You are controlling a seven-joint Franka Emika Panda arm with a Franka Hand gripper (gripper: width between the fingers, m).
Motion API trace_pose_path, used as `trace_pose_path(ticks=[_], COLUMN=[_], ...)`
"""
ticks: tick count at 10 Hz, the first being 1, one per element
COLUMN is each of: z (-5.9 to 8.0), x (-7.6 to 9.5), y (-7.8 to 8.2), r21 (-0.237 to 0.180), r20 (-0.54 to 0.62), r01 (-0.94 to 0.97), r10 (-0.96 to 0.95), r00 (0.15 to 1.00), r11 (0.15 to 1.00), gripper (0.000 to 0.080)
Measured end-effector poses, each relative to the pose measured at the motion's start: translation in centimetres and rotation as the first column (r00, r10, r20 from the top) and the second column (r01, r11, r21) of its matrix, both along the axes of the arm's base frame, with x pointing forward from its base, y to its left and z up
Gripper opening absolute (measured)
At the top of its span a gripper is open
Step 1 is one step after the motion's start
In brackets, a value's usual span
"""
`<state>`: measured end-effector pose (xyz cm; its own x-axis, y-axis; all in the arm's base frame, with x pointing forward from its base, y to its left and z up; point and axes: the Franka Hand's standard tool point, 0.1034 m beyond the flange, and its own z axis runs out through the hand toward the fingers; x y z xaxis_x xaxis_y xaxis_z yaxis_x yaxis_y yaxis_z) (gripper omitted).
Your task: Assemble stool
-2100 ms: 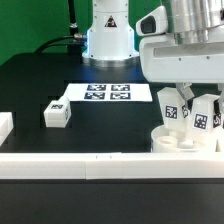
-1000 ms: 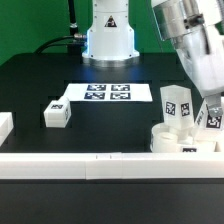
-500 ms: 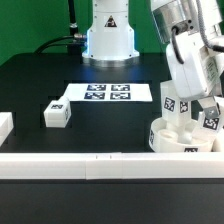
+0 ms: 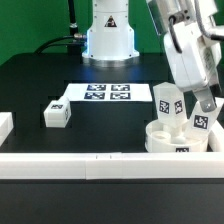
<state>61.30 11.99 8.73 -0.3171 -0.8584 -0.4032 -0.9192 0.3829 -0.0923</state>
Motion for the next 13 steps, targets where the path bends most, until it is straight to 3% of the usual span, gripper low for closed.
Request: trace_pose_path(ticks=[3, 8, 9, 10, 12, 13], z=[2.0, 1.4, 0.1, -0.5, -0.8, -0.8], x=[-1.3, -1.5, -2.8, -4.0, -4.7, -4.7], y=[-2.8, -2.6, -4.5, -6.3, -11.6, -12.7], r21=[-0.040, -0.048, -0.119, -0.150, -0.236, -0.238], r20=[0.050, 0.052, 0.105, 0.106, 0.131, 0.133], r01=[-0.090, -0.110, -0.200, -0.253, -0.367, -0.365], r10=[0.092, 0.113, 0.213, 0.270, 0.404, 0.402], r00=[0.995, 0.992, 0.972, 0.957, 0.905, 0.906], r11=[0.995, 0.993, 0.973, 0.956, 0.900, 0.900], gripper=[0.0648, 0.0649, 0.0649, 0.0649, 0.0649, 0.0649])
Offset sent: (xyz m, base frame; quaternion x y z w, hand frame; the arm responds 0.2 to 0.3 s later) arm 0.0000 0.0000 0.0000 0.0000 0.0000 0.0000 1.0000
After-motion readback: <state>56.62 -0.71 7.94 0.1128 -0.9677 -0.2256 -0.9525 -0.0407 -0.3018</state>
